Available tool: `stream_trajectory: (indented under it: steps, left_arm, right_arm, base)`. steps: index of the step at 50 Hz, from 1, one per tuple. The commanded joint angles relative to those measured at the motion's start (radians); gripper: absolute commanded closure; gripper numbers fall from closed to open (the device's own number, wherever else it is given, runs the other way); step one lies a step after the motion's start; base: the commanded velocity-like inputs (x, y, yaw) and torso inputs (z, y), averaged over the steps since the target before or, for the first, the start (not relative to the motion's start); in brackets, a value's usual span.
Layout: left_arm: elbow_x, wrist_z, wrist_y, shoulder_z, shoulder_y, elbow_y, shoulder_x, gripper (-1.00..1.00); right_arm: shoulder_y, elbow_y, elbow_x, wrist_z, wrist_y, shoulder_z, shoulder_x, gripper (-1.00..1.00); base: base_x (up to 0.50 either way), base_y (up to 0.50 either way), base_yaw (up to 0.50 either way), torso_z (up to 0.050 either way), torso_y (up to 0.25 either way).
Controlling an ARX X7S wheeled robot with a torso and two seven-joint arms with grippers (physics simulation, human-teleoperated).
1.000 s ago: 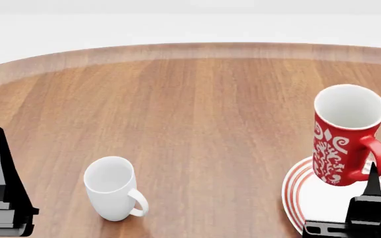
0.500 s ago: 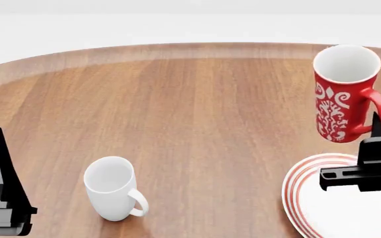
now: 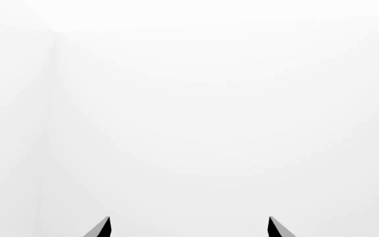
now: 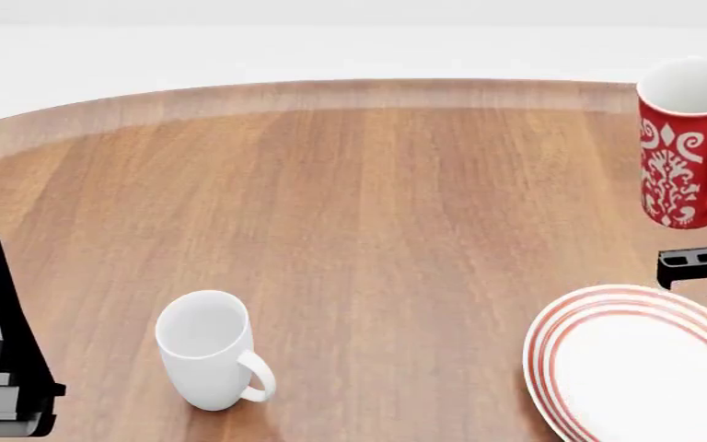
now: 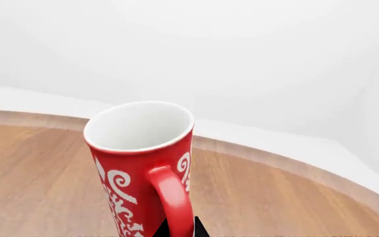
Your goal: Pick up the red mug and put it on the plate
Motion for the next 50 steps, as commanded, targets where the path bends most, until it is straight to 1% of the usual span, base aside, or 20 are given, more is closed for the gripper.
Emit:
stream_trajectory:
  steps: [1,4,5,14,18,27,32,38,42,50]
  left_arm:
    - [-0.002,-0.003,-0.002,-0.003,0.000,0.006,-0.006,-1.00]
    - [-0.005,-0.003,-0.004,-0.005,0.000,0.008,-0.008,-1.00]
    - [-0.006,-0.002,-0.004,-0.004,0.001,0.010,-0.009,-1.00]
    - [-0.012,-0.002,-0.017,0.000,-0.013,0.007,-0.008,-1.00]
    - [-0.010,-0.006,-0.017,-0.002,-0.004,0.018,-0.013,-1.00]
    - [-0.012,-0.009,-0.029,0.001,-0.011,0.025,-0.014,-1.00]
    - [-0.011,-0.012,-0.031,0.001,-0.006,0.033,-0.019,-1.00]
    - [-0.011,-0.013,-0.030,0.002,-0.007,0.034,-0.019,-1.00]
    - [-0.006,-0.014,-0.023,0.003,-0.001,0.035,-0.021,-1.00]
    - [-0.002,-0.015,-0.019,0.007,0.004,0.037,-0.022,-1.00]
  right_arm:
    - [0.058,0.127,-0.076,-0.102,-0.024,-0.032,-0.019,1.00]
    - [0.053,0.156,-0.071,-0.119,-0.037,-0.028,-0.028,1.00]
    - [0.038,0.159,-0.081,-0.142,-0.075,-0.024,-0.027,1.00]
    - [0.013,0.257,-0.080,-0.214,-0.172,0.004,-0.062,1.00]
    - [0.028,0.312,-0.126,-0.268,-0.209,-0.026,-0.087,1.00]
    - [0.080,0.437,-0.148,-0.316,-0.251,-0.028,-0.144,1.00]
    - [0.139,0.505,-0.181,-0.360,-0.261,-0.054,-0.175,1.00]
    - [0.177,0.561,-0.204,-0.383,-0.275,-0.064,-0.195,1.00]
    - [0.182,0.594,-0.243,-0.403,-0.308,-0.090,-0.212,1.00]
    - [0.159,0.628,-0.237,-0.429,-0.334,-0.088,-0.232,1.00]
  base:
    - [0.00,0.00,0.00,0.000,0.000]
    - [0.00,0.00,0.00,0.000,0.000]
    - [0.00,0.00,0.00,0.000,0.000]
    - [0.00,0.00,0.00,0.000,0.000]
    - [0.00,0.00,0.00,0.000,0.003]
    - [0.00,0.00,0.00,0.000,0.000]
    - [0.00,0.00,0.00,0.000,0.000]
    - [0.00,0.00,0.00,0.000,0.000]
    - [0.00,0.00,0.00,0.000,0.000]
    - [0.00,0.00,0.00,0.000,0.001]
